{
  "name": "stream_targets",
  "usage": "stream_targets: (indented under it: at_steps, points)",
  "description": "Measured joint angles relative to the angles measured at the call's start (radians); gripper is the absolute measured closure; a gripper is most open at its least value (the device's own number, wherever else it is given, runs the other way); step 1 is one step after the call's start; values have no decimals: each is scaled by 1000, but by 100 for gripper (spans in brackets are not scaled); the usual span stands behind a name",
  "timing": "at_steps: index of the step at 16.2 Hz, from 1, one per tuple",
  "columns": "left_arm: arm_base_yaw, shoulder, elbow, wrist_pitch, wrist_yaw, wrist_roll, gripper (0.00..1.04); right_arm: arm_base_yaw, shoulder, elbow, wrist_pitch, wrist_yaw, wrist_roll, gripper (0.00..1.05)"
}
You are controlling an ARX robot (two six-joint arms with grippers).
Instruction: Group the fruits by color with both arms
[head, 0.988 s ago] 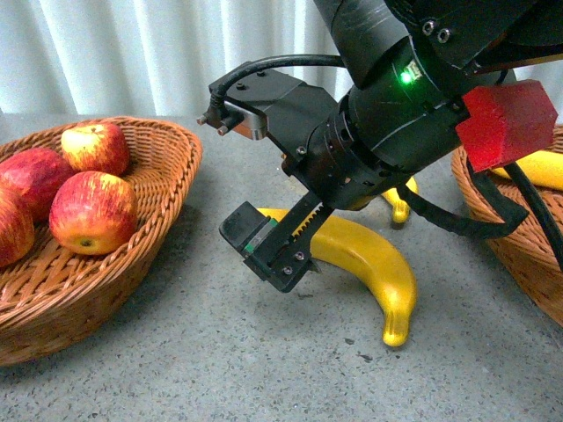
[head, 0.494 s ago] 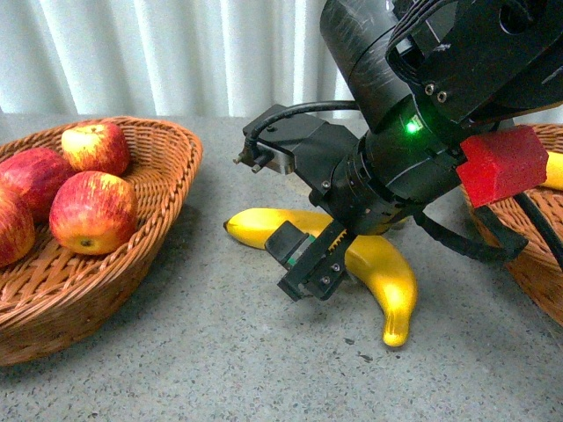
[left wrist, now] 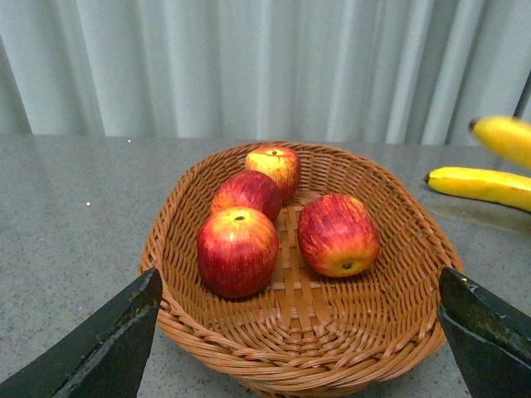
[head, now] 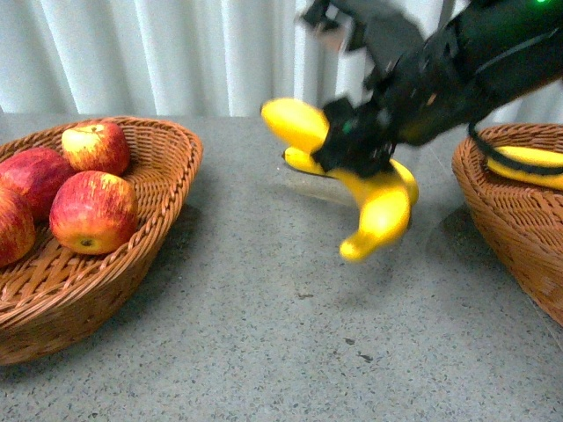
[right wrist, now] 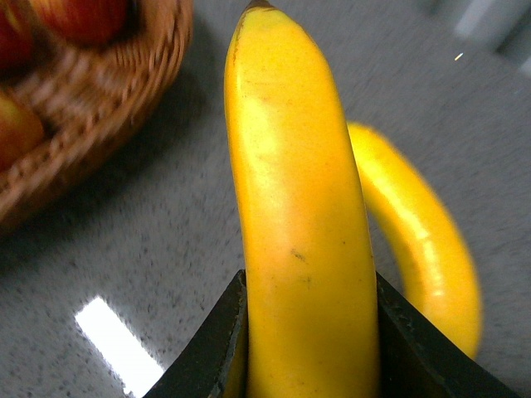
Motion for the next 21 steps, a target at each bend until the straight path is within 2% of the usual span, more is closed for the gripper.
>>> stream_targets:
  at_steps: [2,4,7,9,11,12,14,17,21]
  points:
    - [0,0,0,0,0,0,7,-94,-103,4,51,-90,92,72]
    - [0,0,0,0,0,0,7,-209,-160,-25,74,-95,97,72]
    - [0,0,0,0,0,0,7,-388,-128,-126,119,-26,-51,72]
    - [0,0,0,0,0,0,7,-497,-115,-142,74,-37,-173,72]
    - [0,0,0,0,0,0,7,-552,-116,-140,-4,-59,-256,72]
    - [0,0,0,0,0,0,7,-558,-116,-140,-37,-70,-294,65]
    - [0,0,0,0,0,0,7,-553,-127,-140,-31,-77,-327,41]
    - [0,0,0,0,0,0,7,-467,-153,-79,8,-104,-262,5]
    - [0,0,0,0,0,0,7,-198,-48,72,20,-122,-156,7]
